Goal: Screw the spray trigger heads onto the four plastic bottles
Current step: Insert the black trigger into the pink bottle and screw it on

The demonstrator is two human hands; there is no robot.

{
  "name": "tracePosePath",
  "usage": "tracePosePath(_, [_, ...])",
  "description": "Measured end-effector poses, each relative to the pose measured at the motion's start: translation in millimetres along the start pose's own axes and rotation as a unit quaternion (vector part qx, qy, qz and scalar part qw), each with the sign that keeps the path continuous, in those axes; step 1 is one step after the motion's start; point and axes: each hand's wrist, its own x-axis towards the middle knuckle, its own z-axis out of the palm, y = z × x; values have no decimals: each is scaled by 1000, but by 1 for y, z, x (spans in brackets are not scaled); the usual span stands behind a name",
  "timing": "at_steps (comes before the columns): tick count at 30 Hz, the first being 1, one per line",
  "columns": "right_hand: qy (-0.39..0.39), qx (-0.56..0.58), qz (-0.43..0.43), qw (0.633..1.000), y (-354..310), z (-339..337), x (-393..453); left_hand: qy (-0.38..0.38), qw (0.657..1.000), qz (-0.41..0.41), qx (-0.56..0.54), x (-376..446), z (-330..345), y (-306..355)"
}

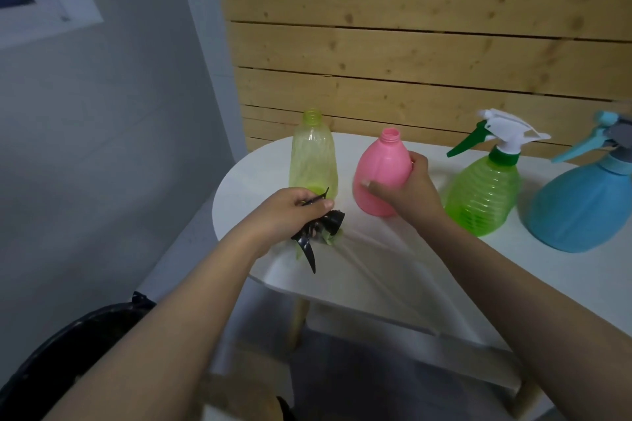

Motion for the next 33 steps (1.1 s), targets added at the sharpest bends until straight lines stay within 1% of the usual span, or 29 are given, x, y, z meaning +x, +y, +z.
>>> tracePosePath(4, [11, -14, -10, 1000, 3, -4, 1, -22, 1000, -6, -3, -2, -1, 0])
tracePosePath(8, [4, -22, -29, 999, 2, -16, -11, -21, 1000, -18, -12, -5, 0, 1])
tracePosePath(14, [-6, -14, -93, 996, -17, -62, -44, -37, 999, -13, 10, -8, 11, 10])
tracePosePath(17, [-25, -11, -99, 995, -22, -93, -60, -37, 999, -8, 22, -8, 17, 15])
tracePosePath(23, [-32, -61, -84, 994, -13, -157, -88, -25, 999, 17, 22, -8, 37, 25])
tracePosePath(30, [-57, -106, -22, 993, 9, -209, -103, -26, 999, 39, 0, -7, 45, 30])
tracePosePath(33, [-86, -115, 10, 990, 17, -222, -107, -18, 999, 43, -18, -5, 49, 32])
